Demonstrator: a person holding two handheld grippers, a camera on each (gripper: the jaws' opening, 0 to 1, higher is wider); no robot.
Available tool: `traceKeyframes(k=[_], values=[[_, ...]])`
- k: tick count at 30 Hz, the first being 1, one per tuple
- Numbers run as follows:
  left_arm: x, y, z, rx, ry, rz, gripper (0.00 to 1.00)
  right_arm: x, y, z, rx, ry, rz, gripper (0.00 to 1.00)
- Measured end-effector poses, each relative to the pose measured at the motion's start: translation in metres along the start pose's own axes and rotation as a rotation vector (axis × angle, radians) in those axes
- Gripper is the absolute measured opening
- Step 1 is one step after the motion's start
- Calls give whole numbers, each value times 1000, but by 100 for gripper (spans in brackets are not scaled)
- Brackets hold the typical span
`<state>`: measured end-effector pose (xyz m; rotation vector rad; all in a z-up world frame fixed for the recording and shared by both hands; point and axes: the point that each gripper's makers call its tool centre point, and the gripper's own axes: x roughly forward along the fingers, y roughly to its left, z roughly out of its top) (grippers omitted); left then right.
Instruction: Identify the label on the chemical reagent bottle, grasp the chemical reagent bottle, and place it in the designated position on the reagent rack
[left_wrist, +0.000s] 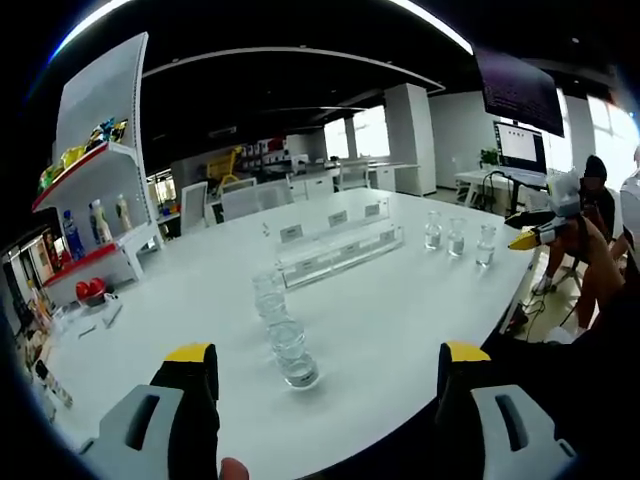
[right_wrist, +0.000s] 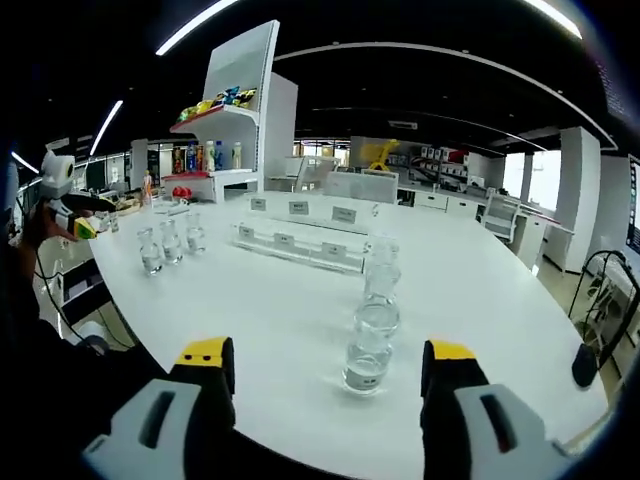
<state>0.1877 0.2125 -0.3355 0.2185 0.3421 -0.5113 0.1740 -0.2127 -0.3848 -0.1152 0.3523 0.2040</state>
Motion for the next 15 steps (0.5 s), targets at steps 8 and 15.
traceKeyframes(k=[8, 15], values=[[1, 0, 0, 1, -2, -2, 90, 12, -6, -7, 18, 9, -13, 71], [1, -5, 4, 17, -19, -20, 90, 25, -15, -15, 23, 8, -24, 70]])
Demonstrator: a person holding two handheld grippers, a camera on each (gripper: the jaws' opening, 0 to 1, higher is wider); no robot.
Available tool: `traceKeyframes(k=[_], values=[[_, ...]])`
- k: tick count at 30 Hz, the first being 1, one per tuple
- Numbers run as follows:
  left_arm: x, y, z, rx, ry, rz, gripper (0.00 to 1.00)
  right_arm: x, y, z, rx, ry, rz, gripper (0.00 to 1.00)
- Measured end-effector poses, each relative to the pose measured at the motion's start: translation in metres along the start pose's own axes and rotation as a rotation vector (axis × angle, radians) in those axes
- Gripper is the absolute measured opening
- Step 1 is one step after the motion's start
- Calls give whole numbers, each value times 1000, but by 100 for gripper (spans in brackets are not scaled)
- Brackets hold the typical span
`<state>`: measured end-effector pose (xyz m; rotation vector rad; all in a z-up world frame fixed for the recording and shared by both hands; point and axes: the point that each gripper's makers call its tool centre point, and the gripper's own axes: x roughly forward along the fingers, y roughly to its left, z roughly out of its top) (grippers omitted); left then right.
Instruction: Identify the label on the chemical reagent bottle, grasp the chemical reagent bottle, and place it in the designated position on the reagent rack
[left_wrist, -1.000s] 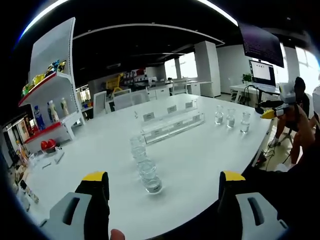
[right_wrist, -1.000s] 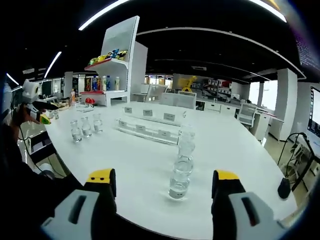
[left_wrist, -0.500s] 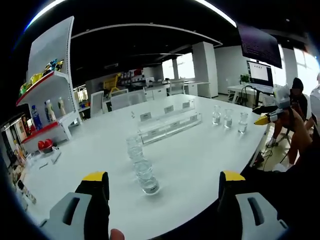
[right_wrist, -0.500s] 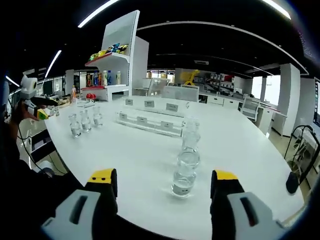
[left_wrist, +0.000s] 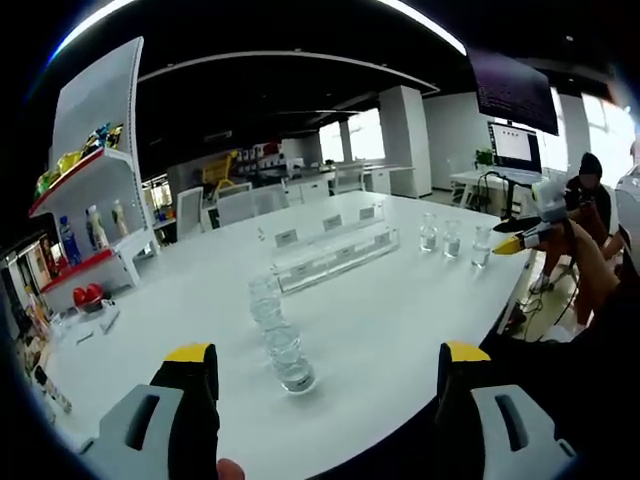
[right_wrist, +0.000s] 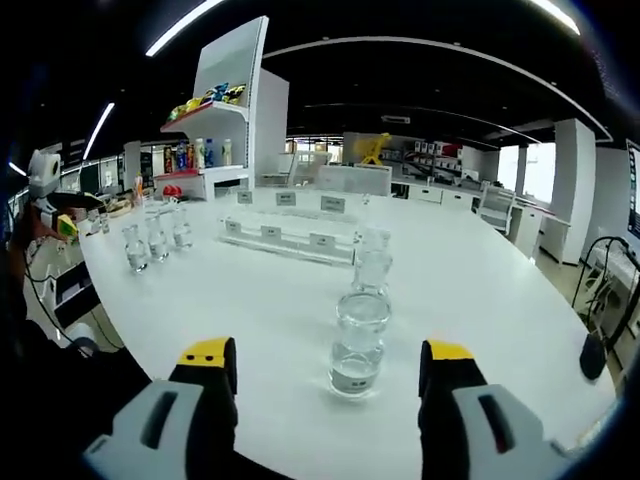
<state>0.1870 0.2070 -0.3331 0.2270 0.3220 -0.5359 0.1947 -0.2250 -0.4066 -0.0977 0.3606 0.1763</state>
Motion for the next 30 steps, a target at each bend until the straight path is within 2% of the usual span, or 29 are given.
traceKeyframes(k=[8, 12, 17, 22, 27, 30], values=[[2, -1, -1, 5, 0, -7, 90, 13, -4, -5, 6, 3, 13, 62], [3, -3, -1, 4, -2, -17, 90, 18, -7, -3, 10, -18, 6, 58], [4, -5, -2, 12, 4, -20, 90, 24, -19, 0, 31, -50, -44, 56], [6, -6, -4, 17, 9, -25, 90, 26, -20, 2, 38, -90, -54, 40], [7, -7, -3, 21, 10, -29, 90, 25, -21, 9, 48, -134, -61, 32], [8, -6, -4, 20, 11, -28, 90, 25, -21, 10, 53, -144, -60, 31]])
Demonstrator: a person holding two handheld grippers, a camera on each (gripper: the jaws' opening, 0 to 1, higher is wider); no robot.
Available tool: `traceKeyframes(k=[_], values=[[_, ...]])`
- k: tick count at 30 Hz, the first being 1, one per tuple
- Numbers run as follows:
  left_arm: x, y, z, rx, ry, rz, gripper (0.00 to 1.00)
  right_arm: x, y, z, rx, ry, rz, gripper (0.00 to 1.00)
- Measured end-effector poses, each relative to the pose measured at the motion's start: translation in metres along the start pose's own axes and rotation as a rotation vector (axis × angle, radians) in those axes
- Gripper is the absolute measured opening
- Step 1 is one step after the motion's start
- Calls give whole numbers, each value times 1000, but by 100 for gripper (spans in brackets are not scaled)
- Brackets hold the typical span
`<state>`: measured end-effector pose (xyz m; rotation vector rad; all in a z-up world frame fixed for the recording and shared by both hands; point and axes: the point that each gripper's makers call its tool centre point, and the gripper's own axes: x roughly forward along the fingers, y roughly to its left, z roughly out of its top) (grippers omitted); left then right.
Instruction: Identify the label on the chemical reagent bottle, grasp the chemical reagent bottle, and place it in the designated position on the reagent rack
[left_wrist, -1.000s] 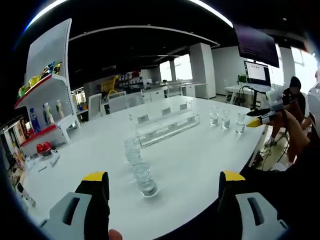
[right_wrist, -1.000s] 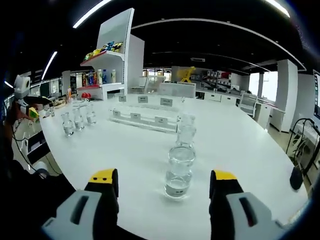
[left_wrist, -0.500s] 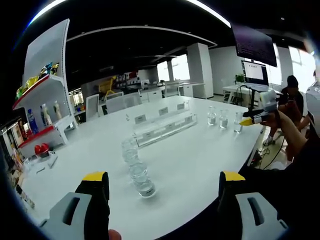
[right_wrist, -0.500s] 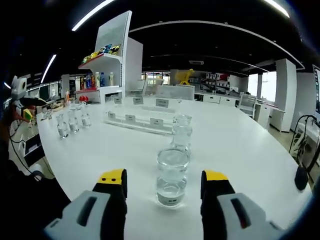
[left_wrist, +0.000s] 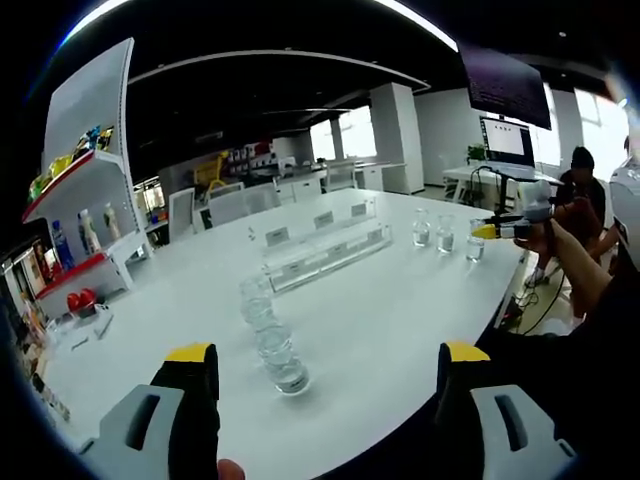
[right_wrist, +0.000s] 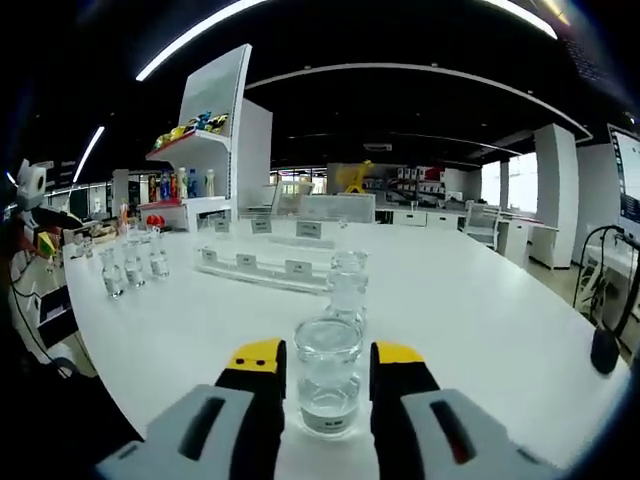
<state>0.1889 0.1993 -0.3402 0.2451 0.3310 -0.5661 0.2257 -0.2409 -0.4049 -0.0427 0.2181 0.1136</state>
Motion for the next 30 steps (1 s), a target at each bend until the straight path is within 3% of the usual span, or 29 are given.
traceKeyframes(k=[10, 17, 30], values=[[-1, -2, 3, 1, -17, -2, 90, 7, 1, -2, -13, -19, -3, 32], [-3, 1, 6, 3, -22, 10, 89, 9, 0, -3, -18, -32, -8, 23], [-3, -4, 10, 12, -29, -1, 89, 10, 1, -2, -36, -69, -16, 22]])
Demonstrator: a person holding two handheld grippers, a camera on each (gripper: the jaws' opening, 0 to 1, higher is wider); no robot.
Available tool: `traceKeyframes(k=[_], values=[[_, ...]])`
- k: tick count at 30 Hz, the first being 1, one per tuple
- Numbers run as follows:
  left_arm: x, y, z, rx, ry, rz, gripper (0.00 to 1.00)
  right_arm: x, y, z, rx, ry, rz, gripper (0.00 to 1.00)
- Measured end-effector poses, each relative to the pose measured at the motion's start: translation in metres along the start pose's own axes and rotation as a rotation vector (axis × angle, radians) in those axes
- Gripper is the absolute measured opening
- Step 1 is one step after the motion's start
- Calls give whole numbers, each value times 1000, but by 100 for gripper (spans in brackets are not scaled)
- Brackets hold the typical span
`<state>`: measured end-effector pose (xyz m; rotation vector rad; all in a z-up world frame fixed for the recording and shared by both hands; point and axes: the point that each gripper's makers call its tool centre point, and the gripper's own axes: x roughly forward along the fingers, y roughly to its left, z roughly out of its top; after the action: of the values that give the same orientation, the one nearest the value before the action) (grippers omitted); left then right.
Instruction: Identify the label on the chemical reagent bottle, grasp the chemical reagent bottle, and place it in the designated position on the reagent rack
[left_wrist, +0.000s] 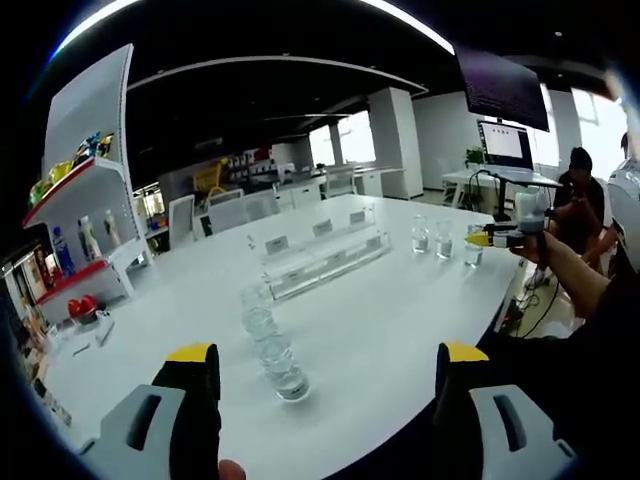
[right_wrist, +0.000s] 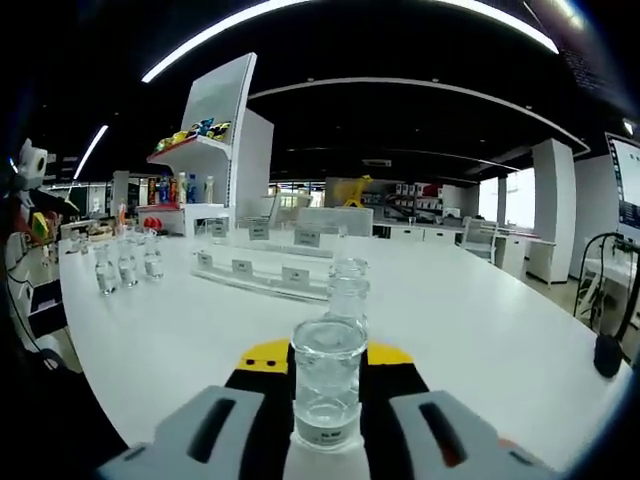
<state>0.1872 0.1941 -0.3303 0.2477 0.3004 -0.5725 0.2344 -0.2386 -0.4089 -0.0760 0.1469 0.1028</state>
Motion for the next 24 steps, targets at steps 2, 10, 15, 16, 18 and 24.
traceKeyframes(k=[2, 10, 15, 16, 18, 24], values=[[1, 1, 1, -4, -5, 4, 89, 0, 0, 0, -19, 0, 4, 22], [1, 1, -1, -9, -2, 9, 89, 0, 1, -1, -69, 24, -10, 22], [1, 1, 0, -13, -6, 11, 89, 2, 0, -1, -70, 23, -17, 21], [1, 2, -1, -11, -5, 12, 89, 2, 0, -1, -66, 23, -17, 21], [1, 3, -2, -12, -1, 15, 89, 1, 0, -1, -65, 22, -22, 21], [0, 8, -5, -15, 5, 18, 89, 1, -1, 0, -66, 22, -53, 20]])
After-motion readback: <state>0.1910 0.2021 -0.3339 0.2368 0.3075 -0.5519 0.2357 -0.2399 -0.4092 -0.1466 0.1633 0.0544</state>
